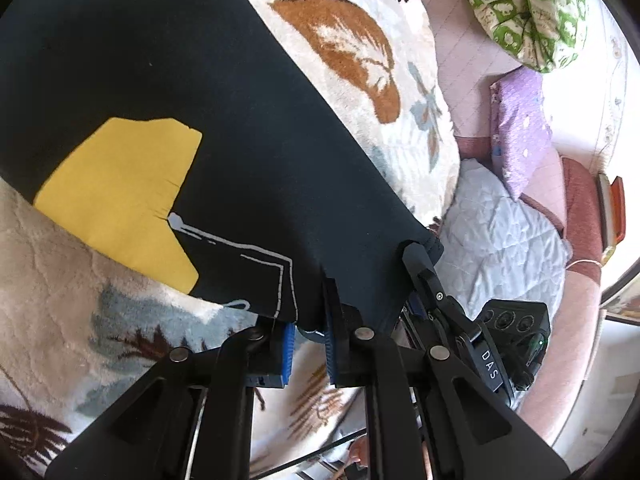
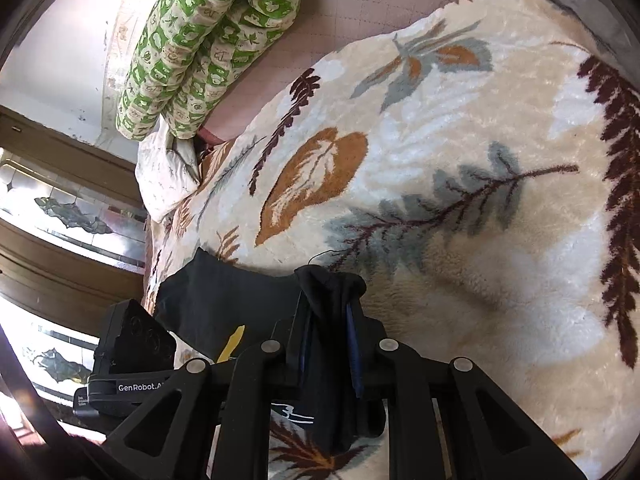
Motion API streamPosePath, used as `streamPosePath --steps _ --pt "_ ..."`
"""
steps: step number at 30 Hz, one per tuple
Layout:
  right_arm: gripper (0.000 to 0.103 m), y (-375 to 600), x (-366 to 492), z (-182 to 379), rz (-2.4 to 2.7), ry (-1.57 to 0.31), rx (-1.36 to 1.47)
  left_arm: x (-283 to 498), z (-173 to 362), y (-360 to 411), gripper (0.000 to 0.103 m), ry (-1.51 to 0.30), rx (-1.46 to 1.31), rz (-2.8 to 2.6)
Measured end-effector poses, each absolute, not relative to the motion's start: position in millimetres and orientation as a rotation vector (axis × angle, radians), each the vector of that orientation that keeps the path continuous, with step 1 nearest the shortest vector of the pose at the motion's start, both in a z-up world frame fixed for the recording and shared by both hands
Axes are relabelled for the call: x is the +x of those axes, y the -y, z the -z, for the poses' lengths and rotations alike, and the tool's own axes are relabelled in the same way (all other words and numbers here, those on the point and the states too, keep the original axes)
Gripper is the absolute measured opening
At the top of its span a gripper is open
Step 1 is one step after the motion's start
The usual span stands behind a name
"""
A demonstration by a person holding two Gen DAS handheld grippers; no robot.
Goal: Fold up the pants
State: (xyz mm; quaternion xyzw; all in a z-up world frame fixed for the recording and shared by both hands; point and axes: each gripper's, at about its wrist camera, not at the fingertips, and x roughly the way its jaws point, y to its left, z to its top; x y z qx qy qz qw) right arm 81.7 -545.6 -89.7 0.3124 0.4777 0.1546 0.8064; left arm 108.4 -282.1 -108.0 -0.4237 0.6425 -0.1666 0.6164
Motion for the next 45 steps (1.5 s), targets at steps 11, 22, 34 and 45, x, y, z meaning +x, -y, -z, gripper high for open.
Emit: streamPosePath --steps 11,22,34,45 --pt "0.015 501.5 86.6 46.8 -0.317 -1.027 0.616 110.1 94.3 236.3 0.010 -1.469 -1.062 0.439" --pt "0.015 421.2 115.2 30.5 -0.372 -1.059 0.557 116.2 94.3 167.2 0.010 -1.416 -1.143 0.383" --pt "0.016 330.6 154.6 61.8 -0.445 -1.168 0.498 124.9 122.1 92.2 0.010 -1.397 -1.234 0.255" --pt "0.019 281.5 168.9 95.3 -0.475 -1.251 0.503 130.1 134.6 46.3 0.010 -1.414 -1.258 0.250"
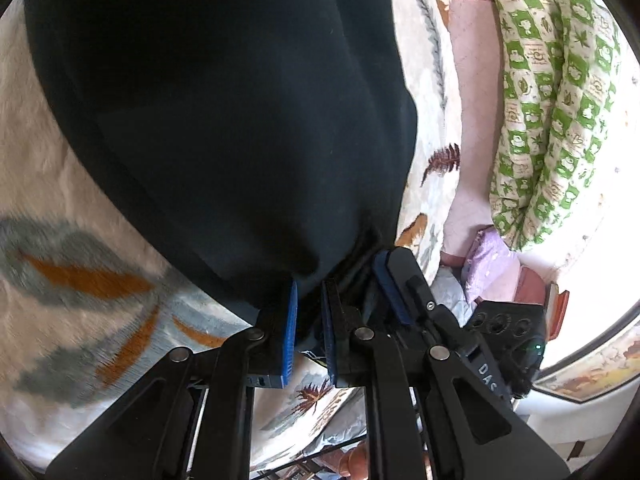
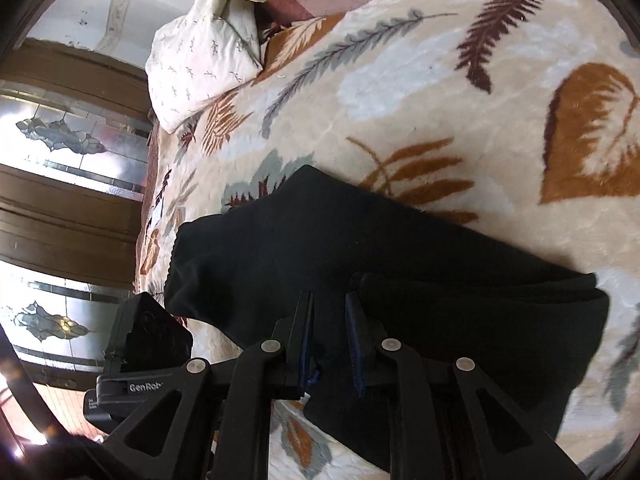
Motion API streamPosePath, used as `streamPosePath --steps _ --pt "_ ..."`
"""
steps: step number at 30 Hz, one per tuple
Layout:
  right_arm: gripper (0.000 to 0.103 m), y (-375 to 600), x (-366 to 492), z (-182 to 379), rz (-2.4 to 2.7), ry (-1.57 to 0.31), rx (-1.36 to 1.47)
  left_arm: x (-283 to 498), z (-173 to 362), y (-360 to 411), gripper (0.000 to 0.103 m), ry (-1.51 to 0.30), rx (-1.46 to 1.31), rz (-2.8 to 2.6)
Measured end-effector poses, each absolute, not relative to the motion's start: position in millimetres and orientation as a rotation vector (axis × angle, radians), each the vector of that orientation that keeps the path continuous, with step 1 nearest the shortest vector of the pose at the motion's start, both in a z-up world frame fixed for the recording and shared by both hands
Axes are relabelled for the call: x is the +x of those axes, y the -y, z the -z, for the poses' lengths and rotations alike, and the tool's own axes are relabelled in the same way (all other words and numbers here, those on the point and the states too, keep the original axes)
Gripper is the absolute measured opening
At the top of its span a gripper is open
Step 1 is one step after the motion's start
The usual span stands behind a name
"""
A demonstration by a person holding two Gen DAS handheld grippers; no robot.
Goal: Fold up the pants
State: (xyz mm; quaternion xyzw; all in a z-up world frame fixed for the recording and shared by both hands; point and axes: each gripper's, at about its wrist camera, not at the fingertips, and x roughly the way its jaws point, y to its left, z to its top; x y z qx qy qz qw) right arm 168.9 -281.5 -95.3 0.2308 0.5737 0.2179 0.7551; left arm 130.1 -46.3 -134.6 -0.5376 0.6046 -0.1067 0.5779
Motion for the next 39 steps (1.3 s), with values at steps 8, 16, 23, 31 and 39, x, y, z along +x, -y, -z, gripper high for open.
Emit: streamPosePath --steps 8,16,23,31,39 --pt "0.039 328.1 116.4 55.3 -0.425 -1.064 0.660 147.1 112.8 63.6 0.010 -1.486 -1.032 0.383" --pt "0.060 368.1 19.4 91.9 -0.303 -0.935 1.018 186.8 59.3 93.1 0.024 -1.512 -0.598 0.470" --pt "0.061 360.2 11.6 139.3 -0.240 -0.844 1.311 226.8 32.2 157.8 0.049 -1.522 -0.173 0.619" --pt "0.060 354.4 18.4 164.5 -0.136 -0.727 1.415 243.2 58.5 200.4 0.049 -1.572 0.100 0.653" --pt "0.062 359.3 12.9 168.8 -0.151 -0.658 1.461 241.2 70.1 215.1 0.049 -1.649 0.216 0.773"
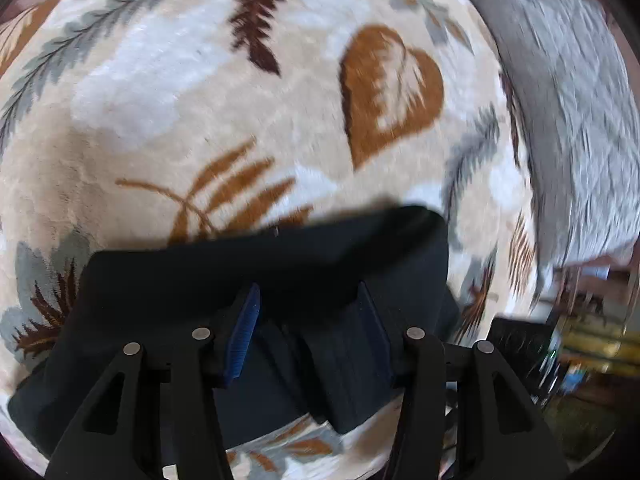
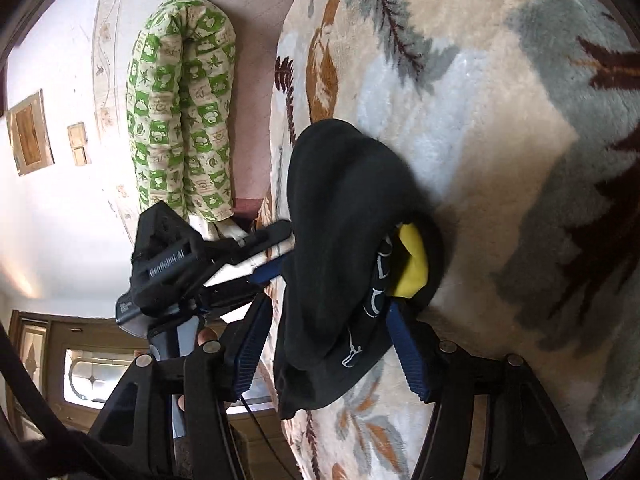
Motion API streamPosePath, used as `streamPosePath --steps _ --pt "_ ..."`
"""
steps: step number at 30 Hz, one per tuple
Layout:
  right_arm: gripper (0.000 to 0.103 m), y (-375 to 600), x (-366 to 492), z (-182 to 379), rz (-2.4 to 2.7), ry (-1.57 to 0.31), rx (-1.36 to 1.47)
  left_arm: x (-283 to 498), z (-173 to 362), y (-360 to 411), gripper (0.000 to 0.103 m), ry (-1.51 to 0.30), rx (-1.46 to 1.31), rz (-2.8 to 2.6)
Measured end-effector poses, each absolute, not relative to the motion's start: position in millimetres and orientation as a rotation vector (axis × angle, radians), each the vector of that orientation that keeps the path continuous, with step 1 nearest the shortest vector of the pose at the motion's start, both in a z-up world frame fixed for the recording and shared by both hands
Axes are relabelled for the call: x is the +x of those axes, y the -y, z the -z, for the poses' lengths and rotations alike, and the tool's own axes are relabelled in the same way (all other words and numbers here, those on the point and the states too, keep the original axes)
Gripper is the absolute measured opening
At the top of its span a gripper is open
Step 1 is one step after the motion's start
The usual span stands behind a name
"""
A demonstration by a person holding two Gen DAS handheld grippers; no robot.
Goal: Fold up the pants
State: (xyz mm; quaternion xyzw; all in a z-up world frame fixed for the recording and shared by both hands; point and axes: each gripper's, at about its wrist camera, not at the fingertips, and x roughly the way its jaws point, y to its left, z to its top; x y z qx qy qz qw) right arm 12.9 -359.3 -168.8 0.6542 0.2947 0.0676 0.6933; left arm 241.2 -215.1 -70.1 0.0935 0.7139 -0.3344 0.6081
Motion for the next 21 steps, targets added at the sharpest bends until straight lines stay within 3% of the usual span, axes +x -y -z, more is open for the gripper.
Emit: streamPosePath --steps 5,7,11,13,14,15,16,21 --pt "0.064 358.5 15.4 166.1 -0.165 -0.642 1.451 230.1 78.1 216.9 0.052 -1.682 0.261 0.843" --pt "0.065 358.6 14.1 165.7 -0.171 -0.640 1.451 233.6 79.8 209.4 0.058 -1.712 0.187 0.864" --pt "0.066 358.1 13.2 165.3 -0.154 -0.610 1.454 243.8 79.1 200.3 0.058 -1.718 0.062 0.873" --pt "0.055 358.4 12.5 166.5 -0.152 -0.598 1.469 245.8 78.2 195.8 0.054 -1.707 0.051 0.856" --pt "0.050 358.5 12.1 167.7 -0.153 -0.584 1.481 244.8 78.0 195.6 0.044 -1.699 0.066 0.841" --pt "0.032 358.7 12.8 169.5 -0.154 -0.595 1.485 244.2 78.9 195.8 0.033 -1.692 0.088 0.818" --pt "0.018 358.9 13.8 172.8 -0.148 -0.608 1.499 243.2 79.9 195.5 0.033 -1.684 0.098 0.801" --pt "0.014 356.1 13.1 178.5 -0.137 -0.596 1.526 237.3 71.1 193.0 0.021 -1.616 0.089 0.794"
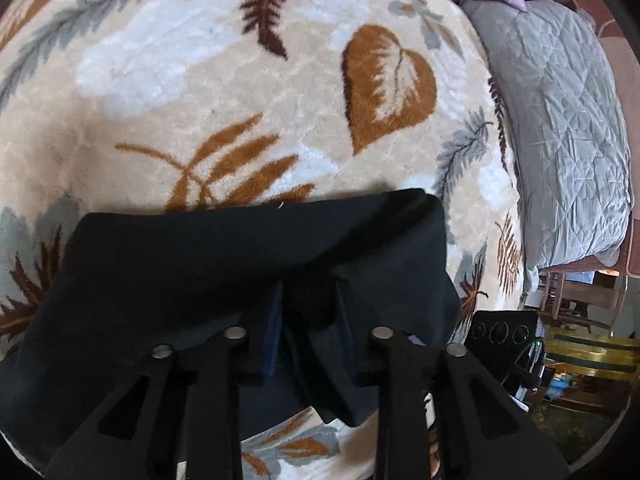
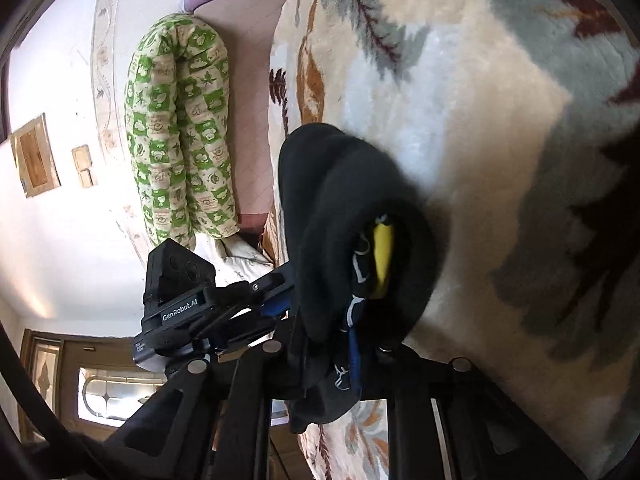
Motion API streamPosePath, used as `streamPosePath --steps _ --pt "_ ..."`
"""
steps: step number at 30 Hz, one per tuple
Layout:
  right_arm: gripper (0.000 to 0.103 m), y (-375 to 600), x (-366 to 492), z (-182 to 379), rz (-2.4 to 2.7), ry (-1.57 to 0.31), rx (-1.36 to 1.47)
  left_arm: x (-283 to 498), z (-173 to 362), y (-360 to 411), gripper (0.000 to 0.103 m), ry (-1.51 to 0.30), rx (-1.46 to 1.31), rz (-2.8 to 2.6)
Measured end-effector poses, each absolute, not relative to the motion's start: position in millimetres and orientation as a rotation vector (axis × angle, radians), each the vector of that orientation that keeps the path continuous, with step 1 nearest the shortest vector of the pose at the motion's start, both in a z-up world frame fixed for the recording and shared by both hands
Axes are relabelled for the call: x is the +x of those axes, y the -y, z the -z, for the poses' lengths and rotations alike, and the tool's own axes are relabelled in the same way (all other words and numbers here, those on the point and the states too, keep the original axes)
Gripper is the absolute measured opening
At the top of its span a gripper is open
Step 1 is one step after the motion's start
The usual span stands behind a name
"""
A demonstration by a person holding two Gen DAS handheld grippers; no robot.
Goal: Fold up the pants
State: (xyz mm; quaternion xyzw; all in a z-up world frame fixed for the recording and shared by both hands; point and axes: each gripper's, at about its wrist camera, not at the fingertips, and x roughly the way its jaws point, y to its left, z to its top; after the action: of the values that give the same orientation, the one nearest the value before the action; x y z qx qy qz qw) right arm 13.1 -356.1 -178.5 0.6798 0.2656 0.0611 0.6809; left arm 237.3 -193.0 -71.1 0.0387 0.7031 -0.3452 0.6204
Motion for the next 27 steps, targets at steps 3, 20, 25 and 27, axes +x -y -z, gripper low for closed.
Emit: streamPosePath --steps 3,20,25,27 --pt "0.014 351.9 19.1 170.8 -0.169 -0.595 1.509 236.5 63.1 191.0 0.018 -1.595 0.096 0.798" --pt "0.017 327.1 56.8 174.9 -0.289 -0.614 1.515 240.7 58.4 182.5 0.018 -1.555 0.177 0.726" --pt "0.020 336.3 42.7 164.6 -0.189 -0.637 1.374 241.6 65.3 185.2 0.018 -1.605 0.130 0.736" --pt "0.052 336.7 38.0 156.2 -0.137 -0.644 1.319 242.7 65.1 185.1 0.018 -1.612 0.120 0.733"
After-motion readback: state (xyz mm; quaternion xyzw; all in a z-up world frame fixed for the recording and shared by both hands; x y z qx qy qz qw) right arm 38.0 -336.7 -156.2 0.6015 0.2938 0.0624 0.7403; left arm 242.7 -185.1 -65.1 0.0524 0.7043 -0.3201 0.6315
